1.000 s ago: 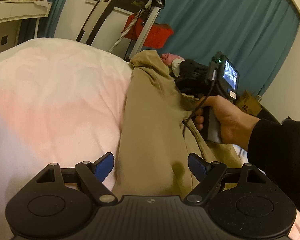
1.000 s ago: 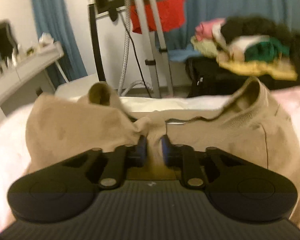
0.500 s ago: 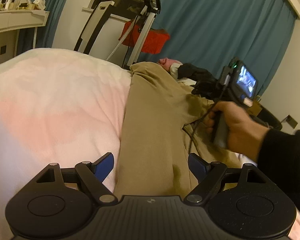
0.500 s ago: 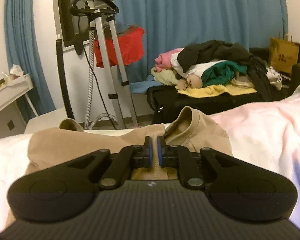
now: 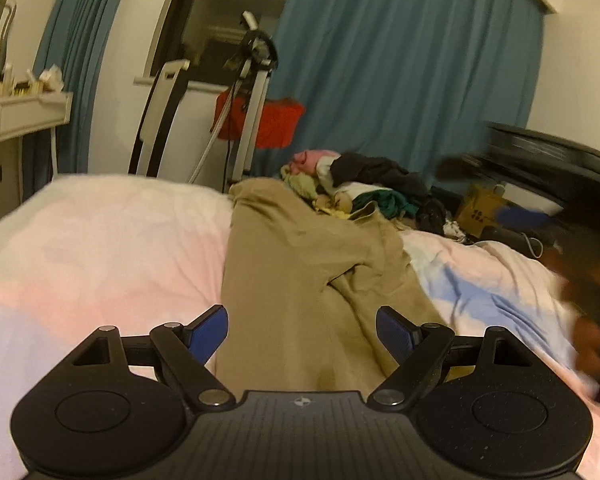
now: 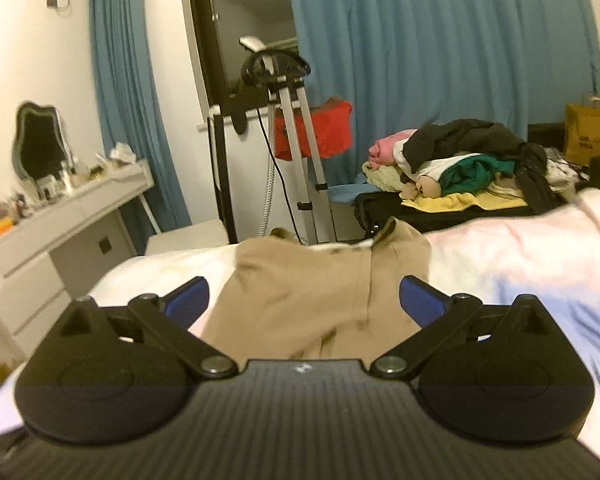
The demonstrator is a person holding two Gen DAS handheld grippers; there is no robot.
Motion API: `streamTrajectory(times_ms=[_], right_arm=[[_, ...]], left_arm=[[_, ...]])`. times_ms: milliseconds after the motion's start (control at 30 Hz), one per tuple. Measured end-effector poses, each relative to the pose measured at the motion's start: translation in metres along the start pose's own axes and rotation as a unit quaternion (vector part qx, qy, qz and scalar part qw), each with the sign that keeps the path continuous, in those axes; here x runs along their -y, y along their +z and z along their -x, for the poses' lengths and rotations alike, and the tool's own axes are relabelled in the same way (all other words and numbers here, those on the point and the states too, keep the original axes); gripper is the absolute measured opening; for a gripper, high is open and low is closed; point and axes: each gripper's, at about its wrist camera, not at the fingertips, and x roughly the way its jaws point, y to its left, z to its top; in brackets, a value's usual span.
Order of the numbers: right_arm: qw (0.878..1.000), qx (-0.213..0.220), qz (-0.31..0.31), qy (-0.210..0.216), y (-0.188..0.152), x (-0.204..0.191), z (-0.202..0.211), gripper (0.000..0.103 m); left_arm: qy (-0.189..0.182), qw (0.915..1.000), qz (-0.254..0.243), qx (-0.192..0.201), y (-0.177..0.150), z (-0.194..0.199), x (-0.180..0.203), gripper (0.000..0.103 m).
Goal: Fold clothes
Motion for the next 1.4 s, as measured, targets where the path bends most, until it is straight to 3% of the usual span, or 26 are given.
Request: streamTrajectory(times_ms=[167,333,400,467,633,733,800,867,967,1067,1200,1267,1400], right_arm=[[1.0,0.002,-0.026,0.005,-0.033,-0.001,0.103,0.103],[0.995,-0.071,-0.074,-0.007,-0.071,0.024,0.138,0.103],[0.985,-0.108,-0.133,0.003,-0.088,0.042,0.138,0.102],[0.968,-0.144,-0.207,0.016,-0.105,0.061,0.137,0.098],[0.927,-0.199,-0.317,0.006,-0.135,0.086,0.129,0.088],[0.905,-0.223,-0.361,-0.011,-0.151,0.096,0.126,0.076],[0.891,-0.237,-0.387,-0.02,-0.16,0.102,0.125,0.074],[0.883,-0.242,-0.401,-0.007,-0.164,0.102,0.127,0.075],[0.86,-0.273,-0.43,0.041,-0.174,0.095,0.128,0.075],[0.855,-0.297,-0.421,0.055,-0.179,0.079,0.135,0.074],[0.877,-0.278,-0.391,-0.001,-0.179,0.07,0.148,0.071],[0.879,-0.278,-0.387,-0.013,-0.18,0.068,0.148,0.064],[0.881,-0.296,-0.37,-0.008,-0.183,0.063,0.147,0.06]], left_arm=[[-0.007,0.9999,-0.004,-0.013,-0.002,0.036,0.007,0.083],[-0.009,0.9958,0.004,-0.091,-0.017,0.065,0.005,0.084],[-0.002,0.9921,0.007,-0.125,-0.025,0.071,0.003,0.084],[0.005,0.9866,0.035,-0.159,-0.034,0.071,-0.006,0.084],[0.022,0.958,0.171,-0.229,-0.053,0.068,-0.049,0.084],[-0.005,0.9217,0.295,-0.252,-0.066,0.067,-0.083,0.084],[-0.013,0.9038,0.341,-0.258,-0.073,0.069,-0.097,0.082],[-0.023,0.8971,0.352,-0.266,-0.076,0.072,-0.099,0.08],[-0.039,0.8955,0.338,-0.287,-0.08,0.075,-0.09,0.074],[-0.032,0.8968,0.318,-0.306,-0.083,0.076,-0.077,0.066],[-0.021,0.8942,0.312,-0.32,-0.085,0.076,-0.073,0.059],[-0.016,0.8914,0.315,-0.325,-0.086,0.076,-0.075,0.048],[-0.026,0.8849,0.326,-0.331,-0.087,0.075,-0.076,0.032]])
